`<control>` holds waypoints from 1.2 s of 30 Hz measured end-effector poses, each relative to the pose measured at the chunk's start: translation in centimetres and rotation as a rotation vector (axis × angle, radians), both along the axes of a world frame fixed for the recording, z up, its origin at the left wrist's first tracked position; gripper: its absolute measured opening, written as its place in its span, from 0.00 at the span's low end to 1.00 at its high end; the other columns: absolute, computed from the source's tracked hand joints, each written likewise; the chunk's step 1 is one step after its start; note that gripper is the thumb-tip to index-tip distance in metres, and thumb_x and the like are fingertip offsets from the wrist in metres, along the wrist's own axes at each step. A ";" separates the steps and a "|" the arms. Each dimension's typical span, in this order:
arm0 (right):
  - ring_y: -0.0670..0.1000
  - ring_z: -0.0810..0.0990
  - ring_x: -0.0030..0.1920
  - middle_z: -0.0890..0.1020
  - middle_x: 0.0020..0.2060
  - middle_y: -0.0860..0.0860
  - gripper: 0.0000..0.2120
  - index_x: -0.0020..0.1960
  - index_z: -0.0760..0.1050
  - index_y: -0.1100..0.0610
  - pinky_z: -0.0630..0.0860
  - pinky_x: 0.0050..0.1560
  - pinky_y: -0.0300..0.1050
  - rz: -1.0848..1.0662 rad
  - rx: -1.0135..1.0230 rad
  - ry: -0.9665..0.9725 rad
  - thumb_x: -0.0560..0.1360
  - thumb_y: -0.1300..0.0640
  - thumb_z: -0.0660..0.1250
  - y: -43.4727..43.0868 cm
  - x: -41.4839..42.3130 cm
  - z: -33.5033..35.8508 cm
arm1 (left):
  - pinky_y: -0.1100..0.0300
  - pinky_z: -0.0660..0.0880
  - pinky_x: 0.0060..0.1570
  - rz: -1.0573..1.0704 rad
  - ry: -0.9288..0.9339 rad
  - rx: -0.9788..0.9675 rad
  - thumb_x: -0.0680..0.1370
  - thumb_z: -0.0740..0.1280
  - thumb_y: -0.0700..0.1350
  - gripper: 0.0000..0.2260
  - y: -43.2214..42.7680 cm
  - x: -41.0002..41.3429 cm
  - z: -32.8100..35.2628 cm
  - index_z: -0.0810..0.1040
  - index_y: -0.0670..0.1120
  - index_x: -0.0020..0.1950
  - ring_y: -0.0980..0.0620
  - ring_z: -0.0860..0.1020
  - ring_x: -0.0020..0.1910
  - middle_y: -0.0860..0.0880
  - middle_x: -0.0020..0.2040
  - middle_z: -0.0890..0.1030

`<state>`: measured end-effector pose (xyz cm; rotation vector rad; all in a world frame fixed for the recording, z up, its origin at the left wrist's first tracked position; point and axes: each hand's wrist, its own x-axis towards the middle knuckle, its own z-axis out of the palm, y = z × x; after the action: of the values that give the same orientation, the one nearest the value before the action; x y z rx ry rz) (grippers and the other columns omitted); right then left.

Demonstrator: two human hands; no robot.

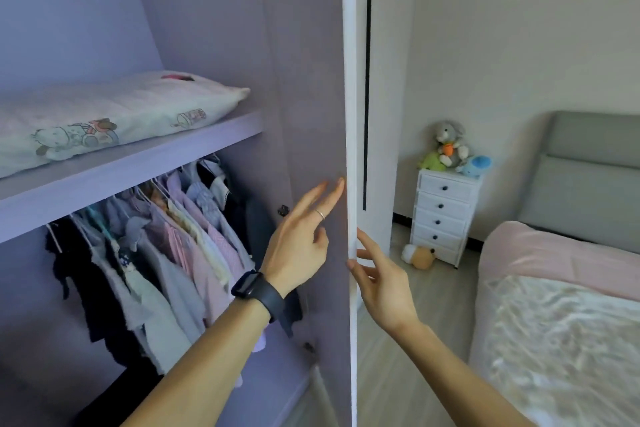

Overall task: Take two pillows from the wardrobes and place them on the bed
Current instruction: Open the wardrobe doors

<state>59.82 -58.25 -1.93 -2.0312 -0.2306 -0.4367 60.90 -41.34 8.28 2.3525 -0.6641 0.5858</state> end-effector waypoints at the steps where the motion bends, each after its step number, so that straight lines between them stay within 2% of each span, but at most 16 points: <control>1: 0.38 0.82 0.52 0.79 0.57 0.41 0.27 0.69 0.58 0.23 0.77 0.55 0.33 -0.023 -0.013 0.005 0.81 0.49 0.65 -0.7 0.1 -0.3 | 0.51 0.78 0.61 0.003 -0.033 0.078 0.77 0.61 0.33 0.41 -0.8 0.7 -0.6 0.48 0.67 0.78 0.49 0.71 0.70 0.60 0.80 0.57; 3: 0.37 0.81 0.51 0.77 0.54 0.37 0.29 0.67 0.56 0.19 0.77 0.53 0.31 -0.063 -0.021 0.018 0.82 0.50 0.64 -2.1 0.5 -0.5 | 0.49 0.77 0.61 0.028 -0.093 0.195 0.78 0.64 0.37 0.44 -2.2 2.5 -1.8 0.40 0.66 0.78 0.45 0.69 0.71 0.57 0.81 0.51; 4: 0.36 0.81 0.50 0.76 0.53 0.34 0.30 0.66 0.55 0.18 0.75 0.52 0.29 -0.078 -0.017 0.026 0.82 0.51 0.64 -2.8 0.7 -0.5 | 0.46 0.74 0.65 0.036 -0.127 0.251 0.78 0.66 0.39 0.45 -2.9 3.5 -2.4 0.37 0.65 0.78 0.44 0.66 0.74 0.54 0.82 0.48; 6: 0.35 0.80 0.50 0.74 0.52 0.31 0.32 0.66 0.54 0.18 0.73 0.51 0.25 -0.100 -0.005 0.050 0.82 0.54 0.64 -4.3 1.4 -0.3 | 0.40 0.64 0.73 0.041 -0.179 0.388 0.77 0.70 0.42 0.49 -4.1 5.6 -3.6 0.33 0.62 0.78 0.43 0.57 0.79 0.51 0.82 0.41; 8: 0.33 0.79 0.51 0.75 0.52 0.32 0.34 0.66 0.55 0.19 0.73 0.50 0.25 -0.115 0.011 0.068 0.81 0.56 0.65 -5.6 2.1 -0.1 | 0.39 0.58 0.75 0.066 -0.214 0.484 0.74 0.74 0.45 0.53 -5.4 7.5 -4.3 0.32 0.59 0.78 0.43 0.52 0.80 0.49 0.81 0.37; 11: 0.32 0.79 0.52 0.78 0.53 0.36 0.33 0.69 0.57 0.24 0.74 0.49 0.25 -0.146 0.024 0.079 0.80 0.57 0.67 -6.7 3.2 0.0 | 0.39 0.58 0.74 0.091 -0.248 0.496 0.71 0.78 0.48 0.56 -7.4 9.4 -5.2 0.34 0.56 0.79 0.43 0.49 0.80 0.46 0.80 0.35; 14: 0.36 0.81 0.51 0.79 0.51 0.37 0.32 0.73 0.60 0.31 0.74 0.50 0.27 -0.190 0.011 0.082 0.79 0.59 0.67 -7.9 4.7 -0.2 | 0.38 0.60 0.73 0.114 -0.261 0.466 0.69 0.79 0.49 0.58 -9.1 10.9 -5.9 0.35 0.56 0.80 0.44 0.46 0.80 0.47 0.80 0.34; 17: 0.40 0.82 0.53 0.80 0.53 0.39 0.31 0.75 0.59 0.34 0.75 0.53 0.29 -0.230 -0.005 0.096 0.80 0.57 0.67 -8.9 6.1 -0.4 | 0.37 0.62 0.72 0.124 -0.269 0.456 0.68 0.80 0.50 0.58 -10.3 12.2 -6.2 0.37 0.56 0.80 0.43 0.46 0.80 0.47 0.81 0.35; 21: 0.40 0.81 0.52 0.80 0.54 0.42 0.31 0.74 0.58 0.33 0.72 0.48 0.24 -0.247 -0.004 0.108 0.80 0.56 0.66 -10.1 7.6 -0.3 | 0.37 0.66 0.69 0.139 -0.283 0.451 0.67 0.80 0.51 0.58 -11.5 13.5 -6.4 0.39 0.56 0.81 0.42 0.51 0.80 0.46 0.82 0.41; 26: 0.43 0.82 0.52 0.81 0.53 0.43 0.29 0.76 0.60 0.39 0.70 0.46 0.22 -0.260 -0.032 0.115 0.80 0.57 0.66 -11.2 8.9 -0.4 | 0.37 0.66 0.68 0.141 -0.296 0.432 0.66 0.81 0.51 0.58 -12.5 14.3 -6.7 0.40 0.56 0.81 0.42 0.51 0.80 0.46 0.82 0.44; 28: 0.43 0.82 0.52 0.81 0.53 0.44 0.28 0.76 0.61 0.39 0.71 0.46 0.22 -0.258 -0.024 0.120 0.80 0.57 0.66 -11.3 9.0 -0.5 | 0.37 0.66 0.68 0.141 -0.281 0.419 0.67 0.80 0.48 0.57 -12.7 14.2 -6.5 0.40 0.56 0.81 0.41 0.53 0.80 0.45 0.82 0.45; 30: 0.45 0.82 0.53 0.81 0.54 0.44 0.28 0.75 0.61 0.38 0.71 0.47 0.23 -0.251 0.001 0.118 0.80 0.56 0.65 -10.9 8.6 -0.3 | 0.37 0.66 0.69 0.146 -0.268 0.390 0.68 0.78 0.39 0.55 -12.6 13.5 -6.5 0.42 0.57 0.81 0.41 0.55 0.80 0.46 0.82 0.46; 32: 0.42 0.80 0.57 0.80 0.57 0.43 0.28 0.75 0.60 0.37 0.71 0.52 0.26 -0.259 0.025 0.117 0.80 0.55 0.65 -10.0 7.3 -0.4 | 0.38 0.67 0.71 0.123 -0.216 0.317 0.70 0.74 0.34 0.51 -11.7 12.4 -7.2 0.46 0.58 0.81 0.42 0.59 0.78 0.48 0.82 0.49; 33: 0.40 0.78 0.59 0.78 0.60 0.41 0.28 0.76 0.60 0.37 0.70 0.54 0.28 -0.272 0.039 0.111 0.80 0.54 0.65 -9.4 6.3 -0.7 | 0.39 0.68 0.70 0.117 -0.182 0.273 0.71 0.73 0.35 0.47 -11.0 11.6 -7.9 0.50 0.59 0.81 0.43 0.62 0.77 0.49 0.81 0.52; 36: 0.34 0.72 0.62 0.73 0.63 0.38 0.27 0.75 0.65 0.39 0.65 0.57 0.23 -0.287 0.060 0.075 0.79 0.56 0.66 -7.2 2.5 -2.4 | 0.44 0.72 0.66 0.175 -0.041 0.140 0.73 0.73 0.40 0.36 -7.9 8.7 -10.7 0.64 0.57 0.77 0.43 0.68 0.72 0.49 0.78 0.62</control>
<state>62.30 -65.50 -4.29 -2.0238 0.1205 -0.5363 69.59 -49.27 -2.42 2.5533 -0.5355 0.6855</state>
